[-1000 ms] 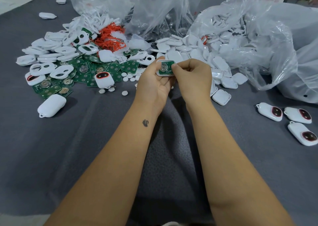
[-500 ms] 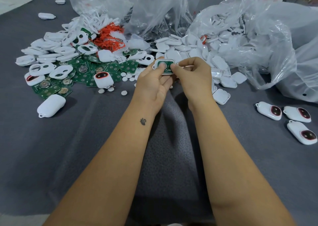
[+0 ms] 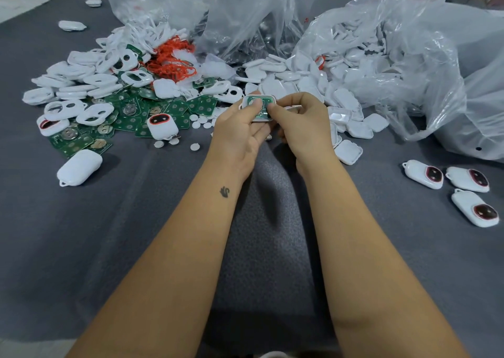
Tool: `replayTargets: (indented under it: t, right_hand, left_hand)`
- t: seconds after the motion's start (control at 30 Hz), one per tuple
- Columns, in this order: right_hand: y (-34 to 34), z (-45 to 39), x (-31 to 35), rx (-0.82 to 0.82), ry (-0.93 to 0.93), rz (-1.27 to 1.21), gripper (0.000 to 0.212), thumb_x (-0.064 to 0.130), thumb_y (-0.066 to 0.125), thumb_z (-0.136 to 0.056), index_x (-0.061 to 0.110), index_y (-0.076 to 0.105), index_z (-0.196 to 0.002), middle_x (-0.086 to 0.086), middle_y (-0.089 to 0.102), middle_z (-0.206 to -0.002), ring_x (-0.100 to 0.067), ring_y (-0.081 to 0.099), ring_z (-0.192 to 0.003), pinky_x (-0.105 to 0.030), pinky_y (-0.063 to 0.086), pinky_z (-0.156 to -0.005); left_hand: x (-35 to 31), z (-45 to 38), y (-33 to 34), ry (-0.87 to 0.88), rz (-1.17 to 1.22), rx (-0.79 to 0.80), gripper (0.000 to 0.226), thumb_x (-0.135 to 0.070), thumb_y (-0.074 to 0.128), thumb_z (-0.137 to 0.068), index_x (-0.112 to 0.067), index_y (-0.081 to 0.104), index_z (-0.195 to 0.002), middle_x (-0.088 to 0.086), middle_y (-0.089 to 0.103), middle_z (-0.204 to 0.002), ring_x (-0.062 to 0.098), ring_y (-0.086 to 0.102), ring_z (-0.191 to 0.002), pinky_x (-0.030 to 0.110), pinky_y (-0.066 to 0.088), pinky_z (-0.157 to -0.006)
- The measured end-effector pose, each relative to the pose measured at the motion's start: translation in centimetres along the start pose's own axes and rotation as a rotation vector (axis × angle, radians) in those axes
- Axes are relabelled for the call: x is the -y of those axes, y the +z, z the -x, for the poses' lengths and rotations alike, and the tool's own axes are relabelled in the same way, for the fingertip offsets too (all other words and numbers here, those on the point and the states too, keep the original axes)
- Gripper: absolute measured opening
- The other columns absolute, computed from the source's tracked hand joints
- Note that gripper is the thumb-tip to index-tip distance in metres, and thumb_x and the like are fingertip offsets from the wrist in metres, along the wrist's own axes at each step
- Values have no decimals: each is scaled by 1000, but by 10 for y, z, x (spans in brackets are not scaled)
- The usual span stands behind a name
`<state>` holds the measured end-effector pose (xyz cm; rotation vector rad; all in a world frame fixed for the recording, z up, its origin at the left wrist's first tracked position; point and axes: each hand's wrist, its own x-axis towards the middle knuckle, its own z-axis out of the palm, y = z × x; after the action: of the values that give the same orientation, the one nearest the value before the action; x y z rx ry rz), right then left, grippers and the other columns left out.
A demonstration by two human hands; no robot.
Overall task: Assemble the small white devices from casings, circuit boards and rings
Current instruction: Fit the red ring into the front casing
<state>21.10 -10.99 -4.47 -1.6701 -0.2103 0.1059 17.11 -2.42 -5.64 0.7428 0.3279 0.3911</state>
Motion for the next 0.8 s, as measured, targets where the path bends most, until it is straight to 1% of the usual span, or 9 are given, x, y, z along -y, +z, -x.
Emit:
replayTargets:
  t: [0.07, 0.13, 0.3, 0.37, 0.43, 0.53, 0.6, 0.7, 0.8]
  right_hand:
    - [1, 0, -1, -4, -22, 30, 17, 17, 74, -82, 19, 58, -78, -14, 55, -75, -23, 53, -63, -41, 49, -64]
    - [1, 1, -1, -7, -45, 63, 17, 20, 73, -82, 20, 57, -76, -13, 56, -74, -24, 54, -65, -43, 51, -67]
    - [-5, 2, 2, -107, -104, 180, 18, 31, 58, -88, 22, 55, -72, 13, 58, -67, -7, 54, -67, -29, 42, -66]
    - [-12, 0, 1, -206, -155, 438, 10, 25, 51, -87, 18, 57, -83, 6, 60, -85, -16, 55, -83, -33, 40, -69]
    - [-20, -4, -1, -285, -152, 756, 17, 18, 49, -85, 11, 57, -98, -8, 54, -108, -29, 49, -102, -36, 36, -75]
    - [-30, -6, -6, -255, -59, 1025, 29, 14, 52, -83, 7, 53, -111, -17, 43, -126, -35, 40, -116, -38, 34, -90]
    - [-35, -8, -9, -217, -36, 1031, 32, 10, 53, -83, 7, 55, -115, -17, 43, -127, -36, 40, -118, -36, 35, -84]
    - [-39, -13, -10, -234, -101, 892, 30, 8, 52, -86, 9, 61, -114, -13, 54, -120, -32, 48, -113, -29, 33, -73]
    - [-41, -15, -8, -275, -166, 610, 36, 7, 52, -88, 11, 61, -123, -7, 63, -120, -24, 56, -111, -28, 40, -85]
  left_hand:
    - [2, 0, 1, 17, -50, -6, 23, 4, 47, -97, 3, 58, -118, 14, 69, -98, 22, 69, -86, 30, 57, -84]
    - [2, 1, 1, 18, -60, -20, 27, 5, 46, -97, 5, 56, -122, 16, 68, -99, 24, 68, -89, 30, 58, -83]
    - [-1, 2, 2, 16, -15, -40, 15, 7, 45, -98, 2, 59, -97, 13, 72, -79, 19, 72, -74, 26, 60, -69]
    - [-1, 3, 2, 3, 3, -43, 13, 7, 46, -97, 5, 58, -101, 18, 70, -88, 22, 72, -77, 27, 60, -69]
    - [-2, 3, 1, -15, 24, -42, 13, 8, 46, -96, 6, 57, -102, 22, 68, -95, 25, 72, -81, 29, 60, -68]
    - [-4, 3, 0, -35, 64, -39, 13, 8, 47, -96, 3, 58, -98, 22, 69, -94, 26, 73, -81, 30, 60, -68]
    - [-5, 3, 0, -47, 83, -45, 13, 7, 47, -96, 2, 59, -98, 21, 70, -93, 25, 73, -80, 31, 61, -69]
    - [-6, 3, -1, -61, 113, -45, 12, 6, 47, -96, 4, 58, -100, 22, 70, -93, 26, 74, -79, 33, 61, -69]
    - [-7, 4, -1, -64, 122, -45, 13, 6, 46, -96, 4, 56, -105, 22, 69, -93, 26, 73, -78, 33, 61, -69]
